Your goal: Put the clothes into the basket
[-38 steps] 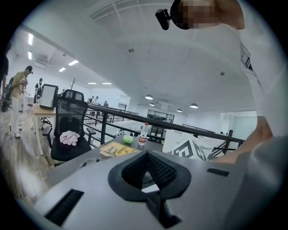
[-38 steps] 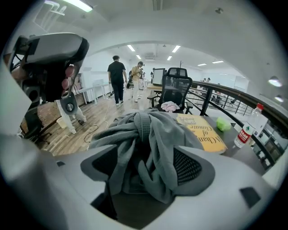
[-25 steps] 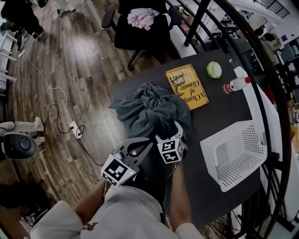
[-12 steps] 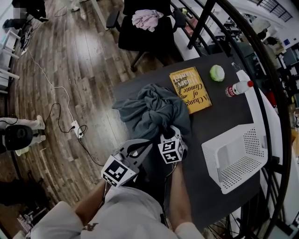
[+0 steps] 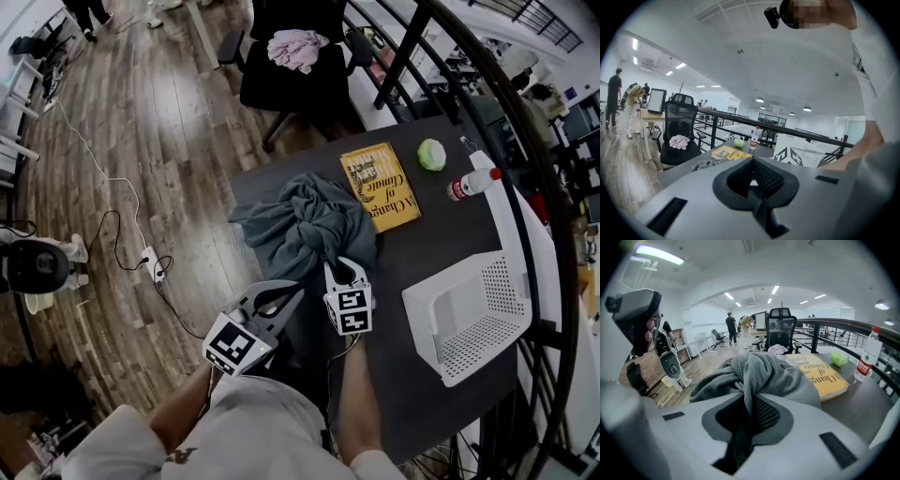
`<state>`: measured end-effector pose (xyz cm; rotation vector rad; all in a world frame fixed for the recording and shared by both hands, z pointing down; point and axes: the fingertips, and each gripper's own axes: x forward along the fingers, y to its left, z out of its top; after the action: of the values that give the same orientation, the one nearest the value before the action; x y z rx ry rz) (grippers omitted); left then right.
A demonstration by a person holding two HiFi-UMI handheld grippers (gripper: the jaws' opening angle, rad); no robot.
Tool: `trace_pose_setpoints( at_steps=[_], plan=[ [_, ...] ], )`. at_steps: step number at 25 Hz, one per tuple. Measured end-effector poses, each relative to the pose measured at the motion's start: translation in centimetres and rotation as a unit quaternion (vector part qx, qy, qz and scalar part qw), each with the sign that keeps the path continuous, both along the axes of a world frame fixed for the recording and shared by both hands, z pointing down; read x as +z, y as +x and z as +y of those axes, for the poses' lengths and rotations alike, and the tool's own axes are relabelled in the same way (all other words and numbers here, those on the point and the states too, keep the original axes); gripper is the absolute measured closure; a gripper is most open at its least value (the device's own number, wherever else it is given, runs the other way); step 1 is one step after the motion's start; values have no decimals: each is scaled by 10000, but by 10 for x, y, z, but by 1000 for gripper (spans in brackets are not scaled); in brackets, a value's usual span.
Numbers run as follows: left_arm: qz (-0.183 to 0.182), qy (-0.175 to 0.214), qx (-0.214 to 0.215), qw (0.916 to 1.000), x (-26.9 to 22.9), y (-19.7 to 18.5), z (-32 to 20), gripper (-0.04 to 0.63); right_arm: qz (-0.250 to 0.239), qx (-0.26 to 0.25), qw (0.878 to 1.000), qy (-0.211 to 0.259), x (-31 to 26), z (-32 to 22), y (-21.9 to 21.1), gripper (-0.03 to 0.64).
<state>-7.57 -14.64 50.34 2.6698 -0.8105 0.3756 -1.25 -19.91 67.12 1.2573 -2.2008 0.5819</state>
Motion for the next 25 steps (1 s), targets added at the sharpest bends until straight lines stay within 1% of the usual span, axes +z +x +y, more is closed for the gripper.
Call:
trace_pose_setpoints(
  at_steps=[4, 13, 17, 25],
  plan=[
    [40, 73, 1, 10000, -7, -3, 2, 591, -237, 102, 9996, 68, -18, 11, -5, 561],
    [165, 207, 142, 9995, -22, -6, 10, 591, -980, 623, 9932, 86, -53, 43, -7, 563],
    [232, 282, 254, 9990, -31, -7, 14, 591, -1274, 888, 9876, 242, -77, 51, -7, 565],
    [398, 423, 484, 9971, -47, -9, 21, 591, -1521, 1257, 9778, 699, -129, 67, -6, 565]
  ],
)
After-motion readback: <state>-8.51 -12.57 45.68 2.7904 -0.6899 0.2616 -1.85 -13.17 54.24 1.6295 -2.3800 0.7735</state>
